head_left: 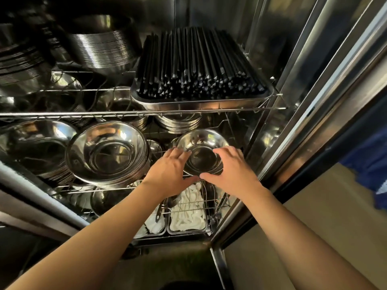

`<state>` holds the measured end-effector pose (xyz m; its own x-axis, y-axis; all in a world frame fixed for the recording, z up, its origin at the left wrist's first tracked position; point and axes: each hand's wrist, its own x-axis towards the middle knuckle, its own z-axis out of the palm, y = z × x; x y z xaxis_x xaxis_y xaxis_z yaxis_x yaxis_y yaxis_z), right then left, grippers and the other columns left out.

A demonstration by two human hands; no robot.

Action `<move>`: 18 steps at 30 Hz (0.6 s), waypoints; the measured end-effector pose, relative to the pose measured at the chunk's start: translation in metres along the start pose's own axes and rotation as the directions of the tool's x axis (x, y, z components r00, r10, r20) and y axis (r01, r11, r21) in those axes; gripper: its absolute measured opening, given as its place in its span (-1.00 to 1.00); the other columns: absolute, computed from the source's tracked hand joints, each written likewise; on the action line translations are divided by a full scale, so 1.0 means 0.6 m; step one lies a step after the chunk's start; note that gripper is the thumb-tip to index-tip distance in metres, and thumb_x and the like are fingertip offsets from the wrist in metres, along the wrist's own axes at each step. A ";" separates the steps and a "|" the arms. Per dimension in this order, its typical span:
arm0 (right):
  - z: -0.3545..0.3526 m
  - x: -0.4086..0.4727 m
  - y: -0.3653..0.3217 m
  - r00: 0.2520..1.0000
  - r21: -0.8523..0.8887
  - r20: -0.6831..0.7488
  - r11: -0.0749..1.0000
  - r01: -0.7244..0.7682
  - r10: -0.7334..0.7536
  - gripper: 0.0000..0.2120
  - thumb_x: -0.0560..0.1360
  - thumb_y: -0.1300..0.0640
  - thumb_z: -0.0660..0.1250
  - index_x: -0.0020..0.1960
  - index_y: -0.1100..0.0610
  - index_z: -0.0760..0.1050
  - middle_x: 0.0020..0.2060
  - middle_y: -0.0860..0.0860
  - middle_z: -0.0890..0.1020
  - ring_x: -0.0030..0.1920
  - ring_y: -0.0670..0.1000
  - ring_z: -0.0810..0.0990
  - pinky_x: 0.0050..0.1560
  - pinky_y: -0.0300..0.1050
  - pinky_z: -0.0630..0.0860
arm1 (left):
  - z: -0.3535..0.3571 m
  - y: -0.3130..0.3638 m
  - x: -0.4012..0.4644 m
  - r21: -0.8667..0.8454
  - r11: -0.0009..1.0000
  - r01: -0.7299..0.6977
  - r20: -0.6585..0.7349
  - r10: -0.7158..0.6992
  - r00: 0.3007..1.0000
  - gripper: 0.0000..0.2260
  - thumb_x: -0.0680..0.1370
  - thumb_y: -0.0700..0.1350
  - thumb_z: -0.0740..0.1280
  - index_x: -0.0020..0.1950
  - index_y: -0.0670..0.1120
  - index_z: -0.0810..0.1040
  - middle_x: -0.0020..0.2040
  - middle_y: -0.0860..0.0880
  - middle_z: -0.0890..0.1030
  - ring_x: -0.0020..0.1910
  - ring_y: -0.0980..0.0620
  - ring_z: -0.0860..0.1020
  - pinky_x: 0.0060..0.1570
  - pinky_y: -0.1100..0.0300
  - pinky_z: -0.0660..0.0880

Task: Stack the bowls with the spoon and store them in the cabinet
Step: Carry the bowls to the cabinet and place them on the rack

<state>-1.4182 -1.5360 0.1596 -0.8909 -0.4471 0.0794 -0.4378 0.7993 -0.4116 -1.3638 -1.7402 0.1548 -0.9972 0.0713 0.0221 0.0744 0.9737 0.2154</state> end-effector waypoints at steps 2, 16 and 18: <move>-0.002 0.013 0.007 0.993 -0.029 0.066 0.995 -0.093 0.095 0.08 0.27 -0.46 0.42 0.58 0.01 0.07 0.57 0.03 0.09 0.57 0.10 -0.02 0.45 0.20 0.21 | 0.004 -0.001 0.016 0.055 0.999 0.001 0.045 -0.003 0.999 -0.14 0.49 0.43 0.17 0.63 -0.01 0.02 0.64 -0.11 0.11 0.62 -0.14 0.01 0.53 -0.08 0.11; 0.021 0.035 0.020 0.952 0.036 0.215 0.972 -0.233 0.220 0.29 0.22 -0.32 0.58 0.63 0.05 -0.16 0.62 0.15 -0.13 0.60 0.15 -0.12 0.49 0.19 0.08 | 0.034 -0.018 0.021 0.093 0.992 0.080 0.161 -0.094 0.982 -0.15 0.49 0.46 0.09 0.63 0.00 0.02 0.65 -0.08 0.06 0.62 -0.10 0.02 0.53 -0.09 0.07; 0.025 0.036 0.019 0.957 0.031 0.209 0.977 -0.210 0.199 0.28 0.20 -0.34 0.57 0.63 0.04 -0.13 0.62 0.14 -0.08 0.60 0.14 -0.10 0.49 0.22 0.10 | 0.033 -0.022 0.015 0.094 0.991 0.091 0.152 -0.105 0.983 -0.16 0.49 0.46 0.11 0.63 0.01 0.03 0.65 -0.08 0.09 0.62 -0.11 0.04 0.52 -0.08 0.10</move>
<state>-1.4408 -1.5426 0.1428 -0.9150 -0.3527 -0.1959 -0.2366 0.8624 -0.4474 -1.3741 -1.7483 0.1327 -0.9888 0.0006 -0.1492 -0.0181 0.9922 0.1236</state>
